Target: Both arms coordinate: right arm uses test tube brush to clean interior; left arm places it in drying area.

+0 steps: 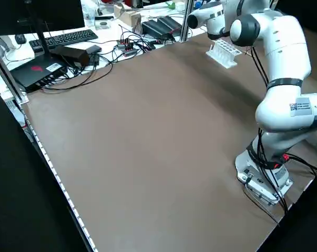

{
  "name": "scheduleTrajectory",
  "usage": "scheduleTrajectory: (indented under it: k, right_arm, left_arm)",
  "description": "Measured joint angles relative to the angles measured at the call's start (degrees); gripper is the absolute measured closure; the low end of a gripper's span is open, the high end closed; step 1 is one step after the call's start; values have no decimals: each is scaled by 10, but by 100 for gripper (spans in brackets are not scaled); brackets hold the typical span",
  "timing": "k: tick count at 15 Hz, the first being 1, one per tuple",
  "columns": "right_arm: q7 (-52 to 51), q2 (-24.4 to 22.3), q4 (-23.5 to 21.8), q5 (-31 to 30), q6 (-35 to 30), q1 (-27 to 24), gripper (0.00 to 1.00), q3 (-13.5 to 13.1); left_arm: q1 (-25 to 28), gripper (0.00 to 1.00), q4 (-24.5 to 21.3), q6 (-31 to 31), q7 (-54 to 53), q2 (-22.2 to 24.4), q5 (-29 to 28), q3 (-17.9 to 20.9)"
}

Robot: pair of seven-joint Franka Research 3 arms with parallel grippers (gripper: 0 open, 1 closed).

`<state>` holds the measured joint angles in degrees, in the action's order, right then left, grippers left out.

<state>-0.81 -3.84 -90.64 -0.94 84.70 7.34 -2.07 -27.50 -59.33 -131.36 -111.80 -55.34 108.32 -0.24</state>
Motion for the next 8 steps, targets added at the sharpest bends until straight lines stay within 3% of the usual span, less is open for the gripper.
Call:
scheduleTrajectory:
  k: [2,8]
  right_arm:
    - [0,0,0,0,0,0,0,0]
    - [0,0,0,0,0,0,0,0]
  left_arm:
    - [2,77,-43,-20,55,29,-9,0]
    - [0,77,-112,-63,165,68,-18,0]
